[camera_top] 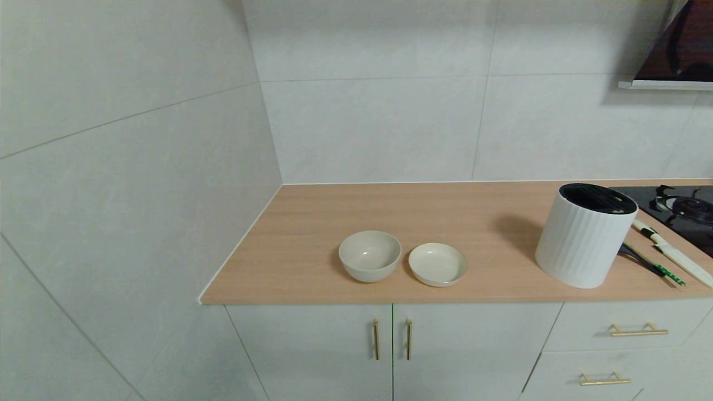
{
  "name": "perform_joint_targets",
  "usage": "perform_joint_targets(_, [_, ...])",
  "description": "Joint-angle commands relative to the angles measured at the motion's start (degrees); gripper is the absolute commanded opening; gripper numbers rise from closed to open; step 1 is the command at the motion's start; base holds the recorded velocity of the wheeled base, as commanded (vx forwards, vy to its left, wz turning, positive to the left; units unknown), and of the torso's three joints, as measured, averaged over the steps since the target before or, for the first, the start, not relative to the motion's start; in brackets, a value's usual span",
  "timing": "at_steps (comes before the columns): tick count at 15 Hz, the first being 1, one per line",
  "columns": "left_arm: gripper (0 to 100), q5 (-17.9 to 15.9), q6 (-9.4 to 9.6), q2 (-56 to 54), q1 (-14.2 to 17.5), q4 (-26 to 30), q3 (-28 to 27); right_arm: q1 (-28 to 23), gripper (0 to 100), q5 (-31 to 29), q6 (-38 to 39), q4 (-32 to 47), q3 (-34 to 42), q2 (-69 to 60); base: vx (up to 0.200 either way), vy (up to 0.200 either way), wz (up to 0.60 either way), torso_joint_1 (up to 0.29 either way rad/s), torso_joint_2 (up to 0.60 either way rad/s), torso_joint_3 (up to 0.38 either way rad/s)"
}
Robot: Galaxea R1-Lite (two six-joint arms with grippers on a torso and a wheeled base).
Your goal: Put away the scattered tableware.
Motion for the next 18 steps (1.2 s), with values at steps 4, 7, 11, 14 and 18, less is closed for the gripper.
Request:
perform_joint_targets(4, [100, 0.0, 0.07, 0.0, 0.1, 0.0, 0.0, 0.0, 100, 0.0, 0.0, 0.0, 0.0, 0.1, 0.000, 0.000, 0.00, -0.080, 0.17, 0.088])
perform_joint_targets(7, [100, 0.0, 0.07, 0.0, 0.0, 0.0, 0.0, 0.0, 100, 0.0, 0.0, 0.0, 0.0, 0.1, 0.000, 0.000, 0.00, -0.220, 0.48, 0.255])
perform_joint_targets(11, [100, 0.0, 0.07, 0.0, 0.0, 0.0, 0.0, 0.0, 100, 0.0, 0.0, 0.0, 0.0, 0.1, 0.000, 0.000, 0.00, -0.248, 0.55, 0.297])
perform_joint_targets(14, [100, 0.0, 0.07, 0.0, 0.1, 0.0, 0.0, 0.0, 100, 0.0, 0.0, 0.0, 0.0, 0.1, 0.000, 0.000, 0.00, -0.241, 0.53, 0.294])
perform_joint_targets(18, [100, 0.0, 0.07, 0.0, 0.0, 0.0, 0.0, 0.0, 100, 0.0, 0.0, 0.0, 0.0, 0.1, 0.000, 0.000, 0.00, -0.223, 0.51, 0.289])
